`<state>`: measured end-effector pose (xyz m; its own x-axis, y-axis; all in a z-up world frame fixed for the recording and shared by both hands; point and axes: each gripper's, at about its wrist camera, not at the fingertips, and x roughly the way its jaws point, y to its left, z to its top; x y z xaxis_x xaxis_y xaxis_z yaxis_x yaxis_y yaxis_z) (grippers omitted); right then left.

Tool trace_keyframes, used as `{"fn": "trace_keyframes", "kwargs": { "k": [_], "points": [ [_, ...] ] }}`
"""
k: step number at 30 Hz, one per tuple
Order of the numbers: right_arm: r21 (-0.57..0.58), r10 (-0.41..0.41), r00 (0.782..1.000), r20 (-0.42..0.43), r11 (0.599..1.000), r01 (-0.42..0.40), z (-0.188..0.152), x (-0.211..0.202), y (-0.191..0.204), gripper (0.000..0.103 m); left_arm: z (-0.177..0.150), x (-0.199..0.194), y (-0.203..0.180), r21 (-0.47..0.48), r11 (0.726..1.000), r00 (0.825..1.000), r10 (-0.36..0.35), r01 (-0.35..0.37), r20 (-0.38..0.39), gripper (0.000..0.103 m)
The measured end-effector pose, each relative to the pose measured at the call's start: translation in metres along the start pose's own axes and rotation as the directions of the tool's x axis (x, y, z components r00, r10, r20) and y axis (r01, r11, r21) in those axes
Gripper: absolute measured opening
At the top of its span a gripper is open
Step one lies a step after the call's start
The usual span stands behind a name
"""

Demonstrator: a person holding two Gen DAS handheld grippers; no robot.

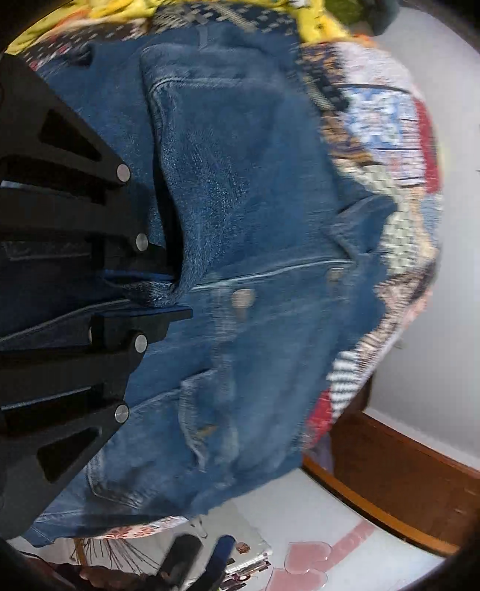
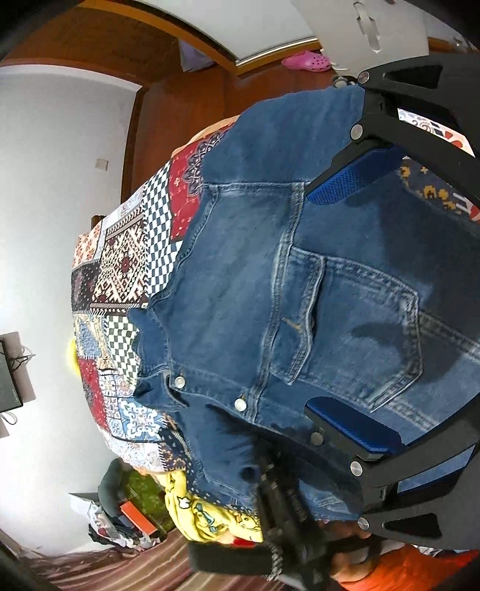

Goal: Fold large clothes

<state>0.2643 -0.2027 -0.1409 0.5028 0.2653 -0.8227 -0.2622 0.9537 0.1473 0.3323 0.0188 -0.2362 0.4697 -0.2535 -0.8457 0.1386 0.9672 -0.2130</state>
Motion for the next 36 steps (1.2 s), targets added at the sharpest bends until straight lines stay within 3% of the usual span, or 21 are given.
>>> {"fn": "trace_keyframes", "kwargs": {
  "k": [3, 5, 7, 12, 16, 21, 26, 33, 36],
  "points": [
    [-0.005, 0.002, 1.0, -0.006, 1.0, -0.002, -0.002, 0.0, -0.001, 0.103, -0.009, 0.01, -0.002, 0.02, 1.0, 0.999, 0.016, -0.016, -0.031, 0.014],
    [-0.015, 0.003, 1.0, -0.01, 1.0, -0.003, -0.003, -0.001, 0.002, 0.103, -0.015, 0.003, -0.002, 0.015, 1.0, 0.999, -0.006, 0.007, -0.036, 0.025],
    [-0.038, 0.003, 1.0, -0.009, 0.999, -0.004, -0.002, -0.002, 0.009, 0.103, -0.016, -0.005, 0.001, 0.001, 0.999, 0.999, -0.032, 0.032, -0.043, 0.044],
    [-0.112, 0.009, 1.0, 0.014, 0.994, -0.007, 0.008, -0.006, 0.033, 0.103, -0.024, -0.046, 0.021, -0.014, 1.0, 1.0, -0.017, 0.017, 0.02, 0.048],
    [-0.195, 0.028, 0.999, 0.036, 0.981, -0.02, 0.018, -0.005, 0.067, 0.103, -0.029, -0.084, 0.052, -0.054, 0.998, 0.995, 0.041, -0.036, 0.095, 0.059],
    [-0.31, 0.066, 0.997, 0.043, 0.949, -0.049, 0.028, 0.008, 0.118, 0.103, -0.043, -0.122, 0.105, -0.13, 0.979, 0.973, 0.177, -0.158, 0.15, 0.064],
    [-0.415, 0.092, 0.996, -0.002, 0.906, -0.084, 0.031, 0.036, 0.171, 0.103, -0.067, -0.136, 0.152, -0.185, 0.951, 0.952, 0.276, -0.249, 0.133, 0.064],
    [-0.533, 0.089, 0.993, -0.077, 0.838, -0.117, 0.031, 0.086, 0.233, 0.101, -0.097, -0.123, 0.187, -0.23, 0.934, 0.952, 0.297, -0.275, 0.069, 0.064],
    [-0.588, 0.069, 0.991, -0.113, 0.8, -0.123, 0.03, 0.108, 0.253, 0.088, -0.102, -0.113, 0.194, -0.244, 0.932, 0.956, 0.289, -0.269, 0.049, 0.064]
  ]
}}
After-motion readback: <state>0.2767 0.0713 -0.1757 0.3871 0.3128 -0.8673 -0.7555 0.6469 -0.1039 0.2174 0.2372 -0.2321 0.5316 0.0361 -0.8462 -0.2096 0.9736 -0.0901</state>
